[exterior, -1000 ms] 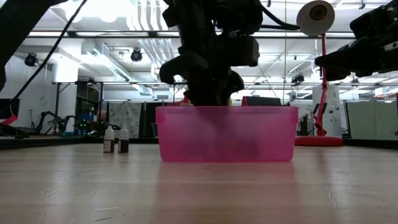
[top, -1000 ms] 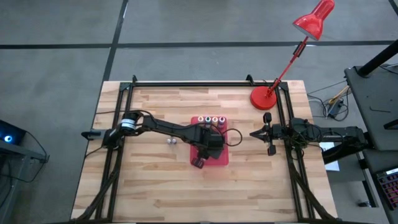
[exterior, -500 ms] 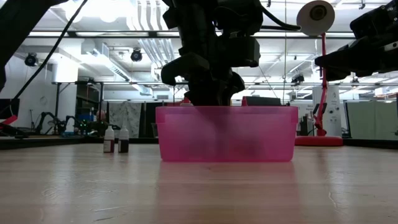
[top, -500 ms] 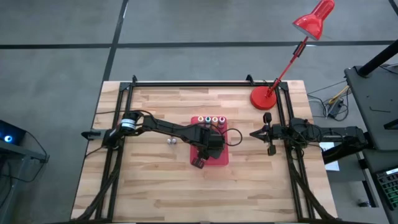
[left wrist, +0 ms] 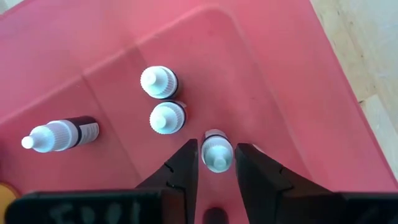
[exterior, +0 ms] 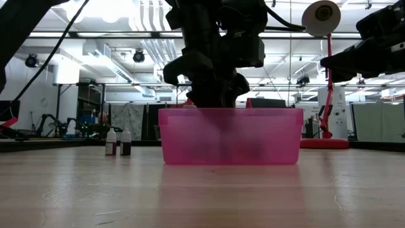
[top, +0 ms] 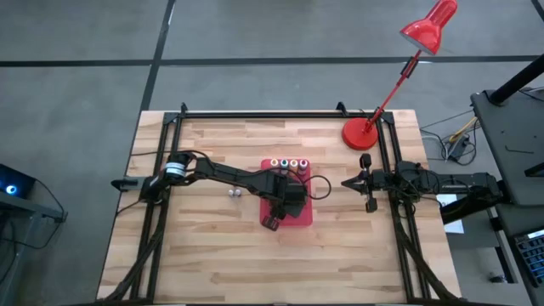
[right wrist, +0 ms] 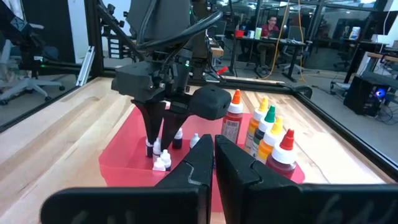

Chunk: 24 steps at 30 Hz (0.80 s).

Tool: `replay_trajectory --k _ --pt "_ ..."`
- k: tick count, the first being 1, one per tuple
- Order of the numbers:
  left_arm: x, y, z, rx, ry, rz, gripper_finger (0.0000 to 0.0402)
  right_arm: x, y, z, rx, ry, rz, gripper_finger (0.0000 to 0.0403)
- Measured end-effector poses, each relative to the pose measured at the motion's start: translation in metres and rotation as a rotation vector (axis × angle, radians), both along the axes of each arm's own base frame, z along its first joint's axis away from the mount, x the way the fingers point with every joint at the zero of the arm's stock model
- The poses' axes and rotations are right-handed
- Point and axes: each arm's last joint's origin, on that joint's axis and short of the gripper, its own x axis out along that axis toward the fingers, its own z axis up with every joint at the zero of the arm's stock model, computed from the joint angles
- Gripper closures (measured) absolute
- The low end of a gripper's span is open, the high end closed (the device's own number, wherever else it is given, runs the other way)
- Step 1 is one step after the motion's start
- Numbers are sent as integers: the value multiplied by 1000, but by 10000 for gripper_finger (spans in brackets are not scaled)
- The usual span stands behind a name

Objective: Pick & Place food coloring
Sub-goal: Put the small food coloring bottle into the red bin

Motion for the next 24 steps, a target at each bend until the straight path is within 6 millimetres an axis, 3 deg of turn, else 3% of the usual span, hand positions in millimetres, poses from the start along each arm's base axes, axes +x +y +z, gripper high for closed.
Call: replay_trajectory --k 8,18,24 --pt "1 1 10 1 4 2 321 0 0 0 -1 0 0 394" --pt "6 0 48 -16 -67 38 321 0 0 0 0 0 -1 394" --pt "5 3 57 -24 -97 56 321 0 0 0 1 0 -1 394"
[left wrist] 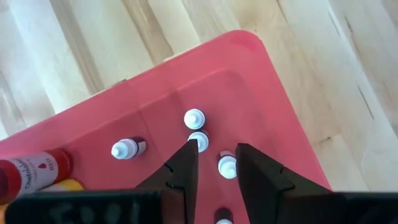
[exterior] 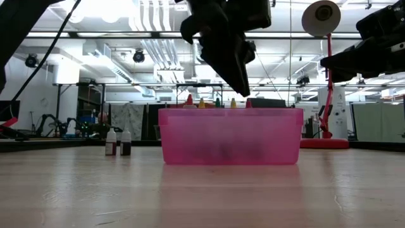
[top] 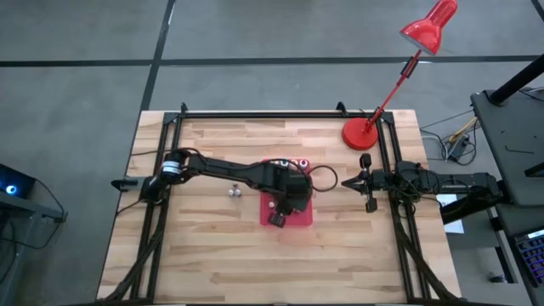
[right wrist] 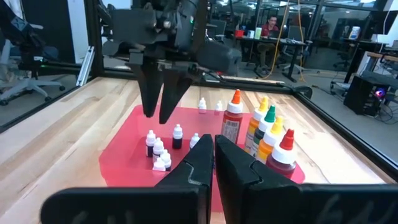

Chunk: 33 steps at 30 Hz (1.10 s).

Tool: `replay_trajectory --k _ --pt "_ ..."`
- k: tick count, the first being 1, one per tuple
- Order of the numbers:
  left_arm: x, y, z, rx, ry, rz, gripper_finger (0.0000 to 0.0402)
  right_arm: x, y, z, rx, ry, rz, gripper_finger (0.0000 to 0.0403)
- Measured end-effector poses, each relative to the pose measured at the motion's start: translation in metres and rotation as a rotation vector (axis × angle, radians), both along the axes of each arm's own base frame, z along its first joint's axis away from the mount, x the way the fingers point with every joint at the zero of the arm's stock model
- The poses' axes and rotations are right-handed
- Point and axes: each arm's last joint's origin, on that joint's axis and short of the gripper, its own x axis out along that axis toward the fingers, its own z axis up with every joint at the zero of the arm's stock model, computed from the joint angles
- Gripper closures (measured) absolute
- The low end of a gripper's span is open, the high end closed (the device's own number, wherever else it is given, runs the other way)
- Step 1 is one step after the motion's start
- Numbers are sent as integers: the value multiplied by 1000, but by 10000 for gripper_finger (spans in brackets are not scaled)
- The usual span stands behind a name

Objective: Pick & Place food coloring
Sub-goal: Put the small food coloring bottle into the red bin

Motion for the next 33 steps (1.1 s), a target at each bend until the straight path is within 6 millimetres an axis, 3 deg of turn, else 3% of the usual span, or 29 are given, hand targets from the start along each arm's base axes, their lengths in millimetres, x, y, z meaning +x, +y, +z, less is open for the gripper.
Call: replay_trajectory --k 6,14,20,33 --pt "-3 10 6 -8 -25 33 321 0 0 0 -1 0 0 394" --pt "-22 17 16 -14 -112 60 321 0 0 0 0 -1 1 394" --pt "-50 19 20 -11 -121 64 321 0 0 -1 -2 7 0 394" --pt "-118 33 4 -74 -85 220 309 1 0 -1 -2 18 -1 394"
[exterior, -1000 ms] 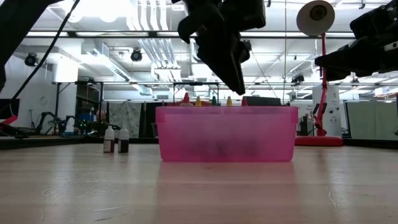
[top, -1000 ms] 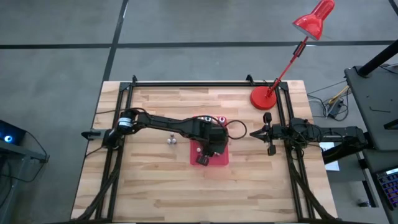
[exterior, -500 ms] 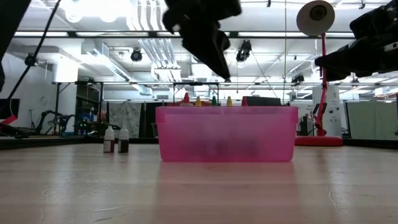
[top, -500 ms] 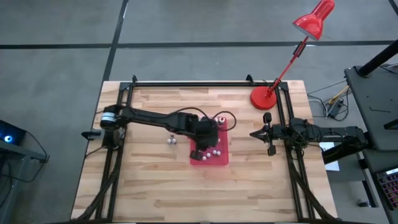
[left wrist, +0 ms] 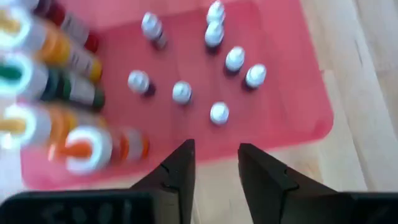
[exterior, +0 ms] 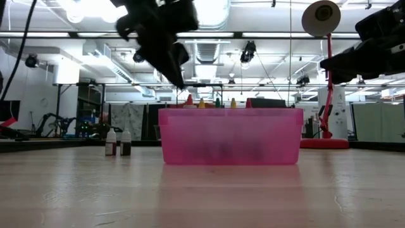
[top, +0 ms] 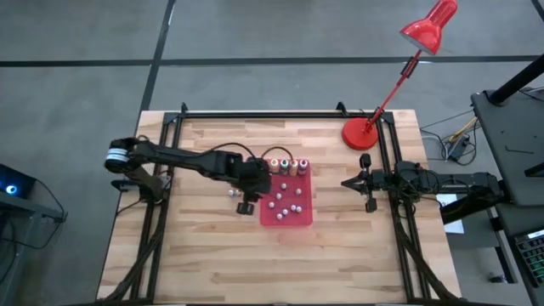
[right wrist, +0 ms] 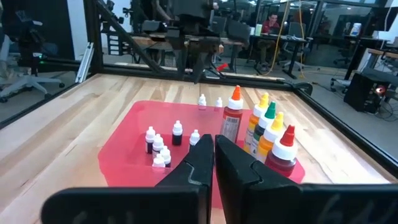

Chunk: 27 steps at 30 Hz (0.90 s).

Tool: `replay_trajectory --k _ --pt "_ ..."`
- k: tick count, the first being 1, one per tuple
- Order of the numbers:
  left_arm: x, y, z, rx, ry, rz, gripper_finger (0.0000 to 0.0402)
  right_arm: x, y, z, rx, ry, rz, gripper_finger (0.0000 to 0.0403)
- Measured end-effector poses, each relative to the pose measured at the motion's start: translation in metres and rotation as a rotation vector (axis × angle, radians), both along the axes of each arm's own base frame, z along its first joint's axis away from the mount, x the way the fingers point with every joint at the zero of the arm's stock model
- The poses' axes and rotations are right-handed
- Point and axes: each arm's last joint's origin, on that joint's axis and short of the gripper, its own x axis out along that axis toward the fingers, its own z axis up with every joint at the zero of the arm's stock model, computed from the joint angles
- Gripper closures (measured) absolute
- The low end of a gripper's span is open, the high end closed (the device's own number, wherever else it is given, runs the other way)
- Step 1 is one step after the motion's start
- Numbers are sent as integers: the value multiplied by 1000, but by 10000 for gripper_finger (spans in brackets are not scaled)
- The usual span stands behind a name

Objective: Pick & Place food coloring
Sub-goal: Put the small food coloring bottle into the red bin

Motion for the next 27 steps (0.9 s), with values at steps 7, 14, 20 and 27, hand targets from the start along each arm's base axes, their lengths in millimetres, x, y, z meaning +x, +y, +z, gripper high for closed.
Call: replay_trajectory --k 7,14,20,27 --pt "-32 15 -10 -14 30 130 231 0 0 -1 -1 8 1 394" --pt "-52 35 -23 35 117 239 205 0 0 -1 0 8 2 394" --pt "-60 57 -26 29 168 307 204 0 0 -1 0 8 1 394" --pt "-70 76 -30 15 252 314 204 0 0 -1 3 8 1 394"
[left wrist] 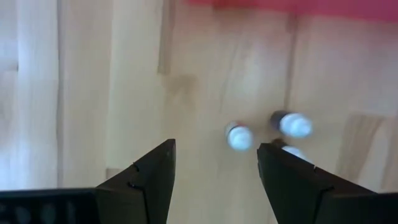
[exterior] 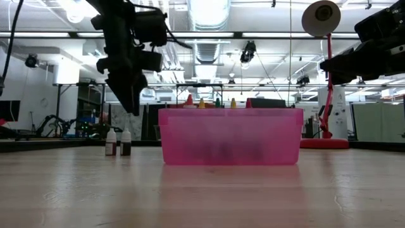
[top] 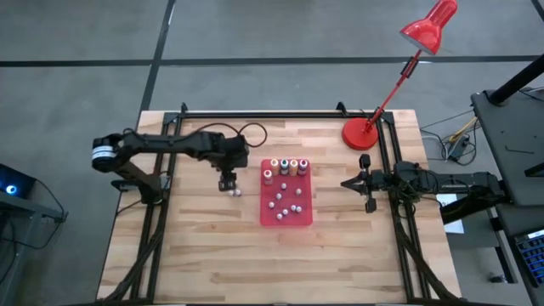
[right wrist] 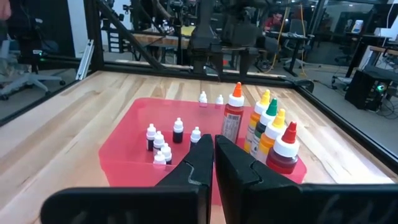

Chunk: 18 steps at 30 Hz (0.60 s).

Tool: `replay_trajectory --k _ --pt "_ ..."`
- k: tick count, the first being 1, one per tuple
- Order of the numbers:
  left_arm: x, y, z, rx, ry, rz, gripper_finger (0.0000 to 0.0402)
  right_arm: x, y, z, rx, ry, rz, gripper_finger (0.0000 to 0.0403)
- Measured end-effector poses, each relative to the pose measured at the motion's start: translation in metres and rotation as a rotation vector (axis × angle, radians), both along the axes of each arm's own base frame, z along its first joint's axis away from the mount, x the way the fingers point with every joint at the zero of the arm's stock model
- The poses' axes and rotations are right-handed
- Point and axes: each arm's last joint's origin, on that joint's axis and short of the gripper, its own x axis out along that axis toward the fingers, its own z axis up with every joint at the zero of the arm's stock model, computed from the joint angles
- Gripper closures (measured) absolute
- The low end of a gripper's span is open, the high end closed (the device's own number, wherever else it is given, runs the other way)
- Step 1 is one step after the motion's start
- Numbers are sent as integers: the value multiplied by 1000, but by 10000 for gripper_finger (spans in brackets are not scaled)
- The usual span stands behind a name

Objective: Pick & Place food coloring
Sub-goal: Put the small food coloring bottle into the red bin

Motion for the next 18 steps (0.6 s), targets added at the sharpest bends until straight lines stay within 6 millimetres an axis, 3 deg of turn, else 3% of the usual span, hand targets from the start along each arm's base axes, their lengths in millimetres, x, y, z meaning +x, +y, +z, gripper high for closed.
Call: replay_trajectory --k 18 --pt "11 8 -33 -82 119 -48 204 0 0 0 0 0 0 394"
